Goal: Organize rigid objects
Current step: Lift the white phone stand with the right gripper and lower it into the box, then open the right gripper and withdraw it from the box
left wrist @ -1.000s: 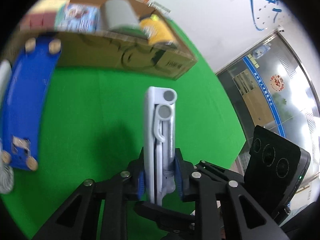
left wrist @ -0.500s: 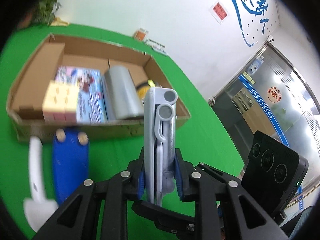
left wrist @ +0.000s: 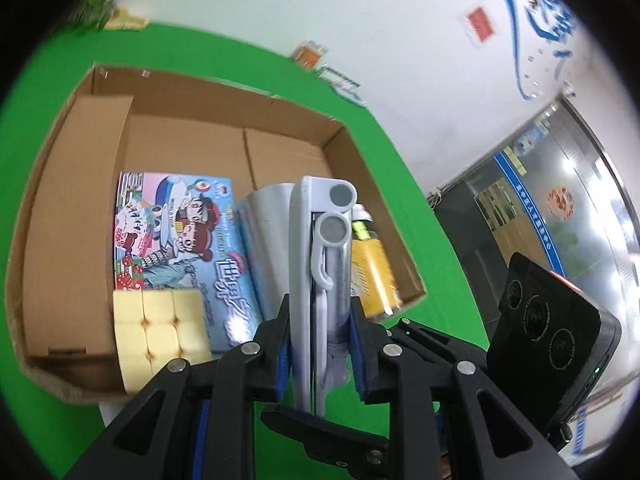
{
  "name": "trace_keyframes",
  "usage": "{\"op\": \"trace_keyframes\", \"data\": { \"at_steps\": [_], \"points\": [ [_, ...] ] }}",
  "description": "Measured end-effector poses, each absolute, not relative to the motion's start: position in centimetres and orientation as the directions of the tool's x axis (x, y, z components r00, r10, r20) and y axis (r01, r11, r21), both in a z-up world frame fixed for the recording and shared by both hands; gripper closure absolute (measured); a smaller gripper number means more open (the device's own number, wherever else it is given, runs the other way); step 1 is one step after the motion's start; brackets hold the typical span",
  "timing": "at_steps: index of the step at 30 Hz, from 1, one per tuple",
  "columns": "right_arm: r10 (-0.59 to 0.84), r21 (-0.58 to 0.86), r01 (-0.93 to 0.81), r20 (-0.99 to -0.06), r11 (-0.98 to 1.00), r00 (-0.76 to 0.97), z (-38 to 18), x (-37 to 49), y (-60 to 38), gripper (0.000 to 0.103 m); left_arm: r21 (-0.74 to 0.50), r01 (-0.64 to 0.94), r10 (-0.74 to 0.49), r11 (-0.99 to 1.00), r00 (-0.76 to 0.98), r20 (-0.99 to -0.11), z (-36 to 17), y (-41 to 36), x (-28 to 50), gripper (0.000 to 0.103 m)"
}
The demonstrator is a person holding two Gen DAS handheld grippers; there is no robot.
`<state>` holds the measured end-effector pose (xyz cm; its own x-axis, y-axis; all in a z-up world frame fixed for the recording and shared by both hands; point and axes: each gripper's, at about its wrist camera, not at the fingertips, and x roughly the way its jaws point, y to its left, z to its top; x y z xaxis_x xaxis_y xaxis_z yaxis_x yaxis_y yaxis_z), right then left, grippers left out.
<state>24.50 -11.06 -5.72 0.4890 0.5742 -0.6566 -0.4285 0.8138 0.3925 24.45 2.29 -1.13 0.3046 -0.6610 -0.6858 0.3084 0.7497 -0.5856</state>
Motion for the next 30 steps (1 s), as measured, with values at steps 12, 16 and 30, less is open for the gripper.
{"op": "trace_keyframes", "data": {
  "at_steps": [12, 16, 30],
  "points": [
    [0.486, 0.36, -0.337, -0.739, 0.87, 0.466, -7.8, 28.7, -10.7, 0.041, -0.668, 0.214, -0.702, 0.713, 0.202, -0.683, -4.7, 2.1, 27.6, 0.08],
    [0.472, 0.354, -0.32, -0.747, 0.879, 0.468, -8.0, 28.7, -11.0, 0.041, -0.657, 0.204, -0.687, 0.726, 0.175, -0.705, -5.2, 1.9, 28.0, 0.08],
    [0.467, 0.316, -0.357, -0.72, 0.879, 0.513, -6.8, 26.3, -12.9, 0.046, -0.556, 0.286, -0.625, 0.78, 0.318, -0.713, -1.4, 5.1, 25.6, 0.078]
  ]
}}
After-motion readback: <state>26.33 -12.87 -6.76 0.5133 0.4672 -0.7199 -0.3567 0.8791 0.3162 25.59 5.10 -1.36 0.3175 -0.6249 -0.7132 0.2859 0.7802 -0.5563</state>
